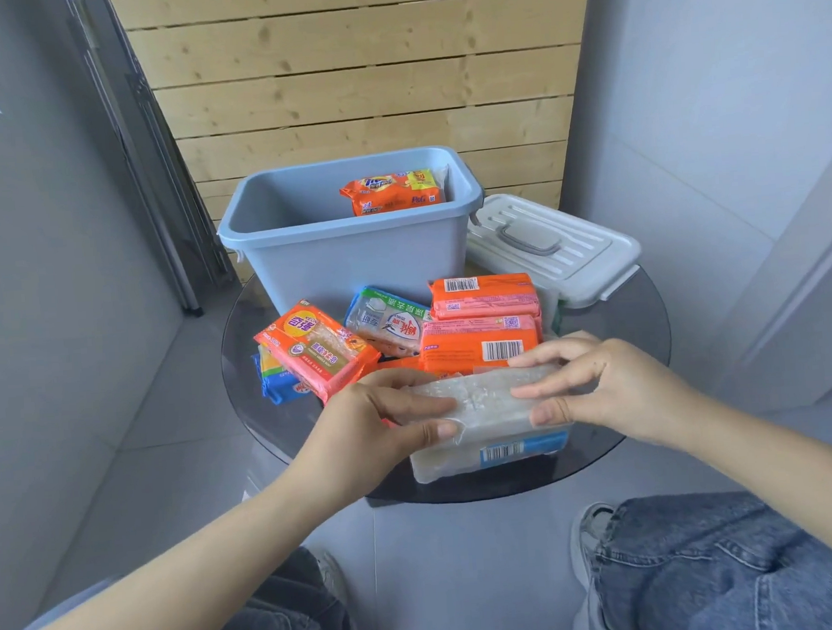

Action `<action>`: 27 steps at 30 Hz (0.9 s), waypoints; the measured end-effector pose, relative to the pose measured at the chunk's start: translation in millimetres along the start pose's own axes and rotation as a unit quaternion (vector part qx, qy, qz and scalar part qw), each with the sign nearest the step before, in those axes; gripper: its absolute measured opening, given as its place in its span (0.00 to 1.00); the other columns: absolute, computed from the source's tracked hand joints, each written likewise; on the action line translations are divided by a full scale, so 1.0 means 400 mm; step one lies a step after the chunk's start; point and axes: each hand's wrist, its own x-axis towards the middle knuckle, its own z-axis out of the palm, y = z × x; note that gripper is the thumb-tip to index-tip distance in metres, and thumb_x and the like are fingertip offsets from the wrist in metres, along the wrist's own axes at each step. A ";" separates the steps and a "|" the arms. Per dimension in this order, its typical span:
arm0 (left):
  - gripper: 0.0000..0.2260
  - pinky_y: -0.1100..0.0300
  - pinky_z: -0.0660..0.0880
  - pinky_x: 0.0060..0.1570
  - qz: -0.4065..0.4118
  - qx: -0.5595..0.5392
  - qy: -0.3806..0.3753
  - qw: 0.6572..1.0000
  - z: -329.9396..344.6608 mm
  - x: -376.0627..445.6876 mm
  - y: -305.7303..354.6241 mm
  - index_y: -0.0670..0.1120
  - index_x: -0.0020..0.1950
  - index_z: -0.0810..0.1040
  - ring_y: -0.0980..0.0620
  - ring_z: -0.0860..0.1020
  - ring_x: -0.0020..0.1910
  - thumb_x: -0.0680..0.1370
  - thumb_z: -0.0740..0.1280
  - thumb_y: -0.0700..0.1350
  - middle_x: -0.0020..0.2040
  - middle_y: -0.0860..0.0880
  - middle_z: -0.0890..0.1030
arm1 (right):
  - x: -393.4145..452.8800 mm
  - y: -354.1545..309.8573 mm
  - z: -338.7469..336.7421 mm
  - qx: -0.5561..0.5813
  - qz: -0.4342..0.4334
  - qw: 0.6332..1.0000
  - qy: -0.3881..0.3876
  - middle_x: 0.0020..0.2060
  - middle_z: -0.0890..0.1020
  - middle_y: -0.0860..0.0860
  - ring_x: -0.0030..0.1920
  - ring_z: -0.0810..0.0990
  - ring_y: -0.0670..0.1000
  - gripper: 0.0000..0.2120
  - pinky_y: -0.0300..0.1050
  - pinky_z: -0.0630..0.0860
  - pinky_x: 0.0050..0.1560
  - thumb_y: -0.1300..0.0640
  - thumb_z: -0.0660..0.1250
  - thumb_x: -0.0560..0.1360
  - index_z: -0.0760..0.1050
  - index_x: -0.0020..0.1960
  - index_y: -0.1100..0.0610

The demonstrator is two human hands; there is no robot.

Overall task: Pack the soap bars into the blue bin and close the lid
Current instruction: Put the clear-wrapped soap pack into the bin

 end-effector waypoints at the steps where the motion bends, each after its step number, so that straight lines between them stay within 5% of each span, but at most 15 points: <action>1: 0.08 0.81 0.67 0.50 0.008 0.001 0.008 1.000 0.002 -0.002 -0.001 0.57 0.46 0.85 0.70 0.73 0.56 0.69 0.75 0.47 0.56 0.64 0.77 | -0.004 0.005 0.007 0.010 -0.003 1.000 0.015 0.51 0.79 0.29 0.59 0.69 0.32 0.12 0.17 0.60 0.55 0.44 0.71 0.59 0.82 0.43 0.39; 15: 0.11 0.76 0.71 0.42 0.040 0.011 0.073 0.996 0.023 0.009 0.005 0.54 0.36 0.80 0.64 0.78 0.42 0.73 0.71 0.38 0.41 0.56 0.82 | -0.017 0.003 0.049 0.113 -0.002 0.983 0.142 0.42 0.84 0.34 0.55 0.78 0.40 0.08 0.24 0.69 0.56 0.48 0.72 0.59 0.84 0.37 0.45; 19: 0.11 0.71 0.75 0.41 -0.001 -0.016 0.084 0.996 0.016 0.020 0.006 0.54 0.34 0.80 0.62 0.79 0.36 0.73 0.72 0.39 0.36 0.57 0.82 | -0.005 -0.008 0.040 0.143 0.008 0.980 0.139 0.43 0.85 0.38 0.54 0.80 0.43 0.06 0.41 0.75 0.58 0.48 0.73 0.58 0.84 0.36 0.44; 23: 0.10 0.75 0.71 0.31 -0.035 -0.050 0.066 0.996 0.001 0.028 0.019 0.50 0.33 0.80 0.67 0.76 0.28 0.73 0.71 0.39 0.27 0.60 0.80 | 0.006 -0.030 0.028 0.177 0.032 0.976 0.119 0.39 0.87 0.42 0.46 0.84 0.42 0.08 0.41 0.77 0.57 0.50 0.73 0.58 0.85 0.36 0.47; 27: 0.11 0.75 0.72 0.35 -0.048 -0.046 0.057 0.996 -0.029 0.040 0.041 0.51 0.32 0.80 0.67 0.77 0.29 0.73 0.71 0.40 0.28 0.59 0.81 | 0.025 -0.060 0.010 0.170 0.049 0.976 0.128 0.37 0.87 0.50 0.41 0.83 0.46 0.07 0.50 0.78 0.52 0.50 0.74 0.58 0.85 0.36 0.50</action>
